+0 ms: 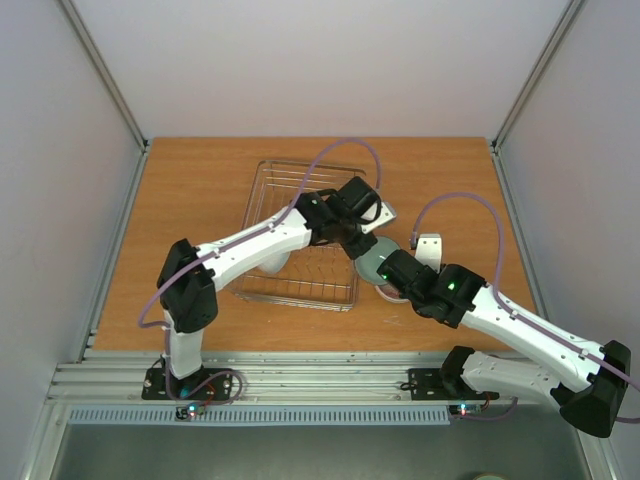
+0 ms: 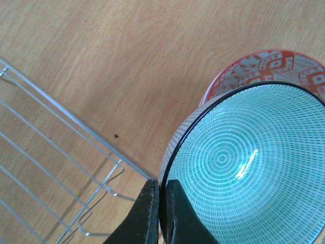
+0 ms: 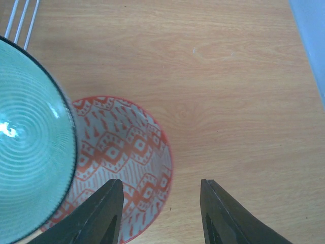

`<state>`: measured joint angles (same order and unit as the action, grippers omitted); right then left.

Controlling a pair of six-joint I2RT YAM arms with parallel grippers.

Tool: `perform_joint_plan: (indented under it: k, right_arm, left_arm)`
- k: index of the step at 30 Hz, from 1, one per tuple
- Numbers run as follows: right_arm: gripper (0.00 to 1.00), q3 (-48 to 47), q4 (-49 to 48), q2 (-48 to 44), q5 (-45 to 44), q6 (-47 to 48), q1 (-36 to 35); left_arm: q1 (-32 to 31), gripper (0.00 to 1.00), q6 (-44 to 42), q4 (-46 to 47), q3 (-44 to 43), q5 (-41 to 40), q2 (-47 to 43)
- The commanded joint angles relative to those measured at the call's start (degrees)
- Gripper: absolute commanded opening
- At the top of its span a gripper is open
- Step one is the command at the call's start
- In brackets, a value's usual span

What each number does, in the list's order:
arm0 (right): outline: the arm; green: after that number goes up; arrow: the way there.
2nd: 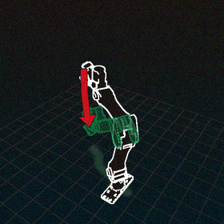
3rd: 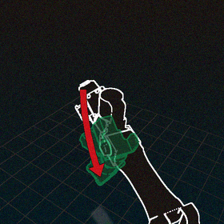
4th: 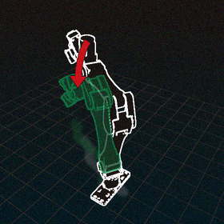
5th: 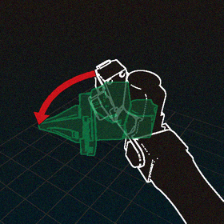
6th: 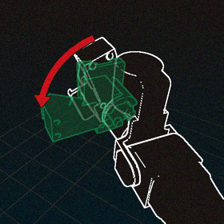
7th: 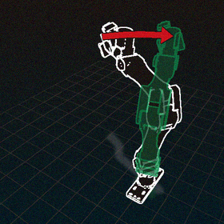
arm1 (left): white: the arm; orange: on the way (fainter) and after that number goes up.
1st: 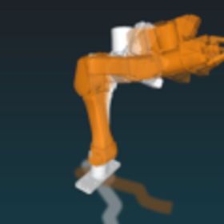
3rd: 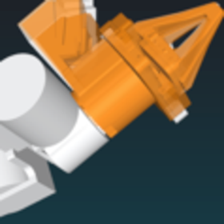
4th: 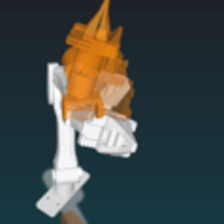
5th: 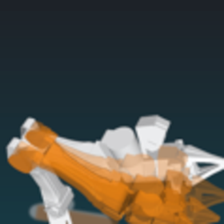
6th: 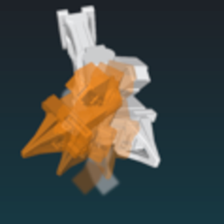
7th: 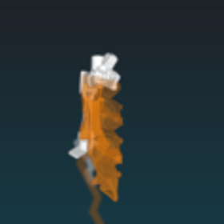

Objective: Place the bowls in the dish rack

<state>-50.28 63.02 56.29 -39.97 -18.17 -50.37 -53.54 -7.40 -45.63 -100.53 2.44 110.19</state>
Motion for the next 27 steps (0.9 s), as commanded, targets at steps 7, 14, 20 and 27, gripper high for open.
perform_joint_plan:
  k: [7, 14, 20, 27]
  right_arm:
    - [0.44, -1.0, -2.1, -1.8, -1.2, -0.5, -0.3]
    - [0.44, -1.0, -8.2, -4.7, 4.9, 4.0, -0.3]
    - [0.37, -2.4, -13.6, -0.2, 8.0, 10.2, -2.1]
    - [0.37, -7.6, -15.4, 7.5, 3.1, 17.2, -8.6]
  left_arm:
    - [1.0, 0.00, -0.2, -0.7, 2.0, 3.7, -5.0]
    - [1.0, 0.00, 0.1, -0.8, 1.7, 4.3, -5.1]
    - [1.0, 0.00, 0.5, -3.6, -0.7, 5.1, -4.8]
    - [1.0, 0.00, 0.7, -6.3, -4.0, 5.0, -4.0]
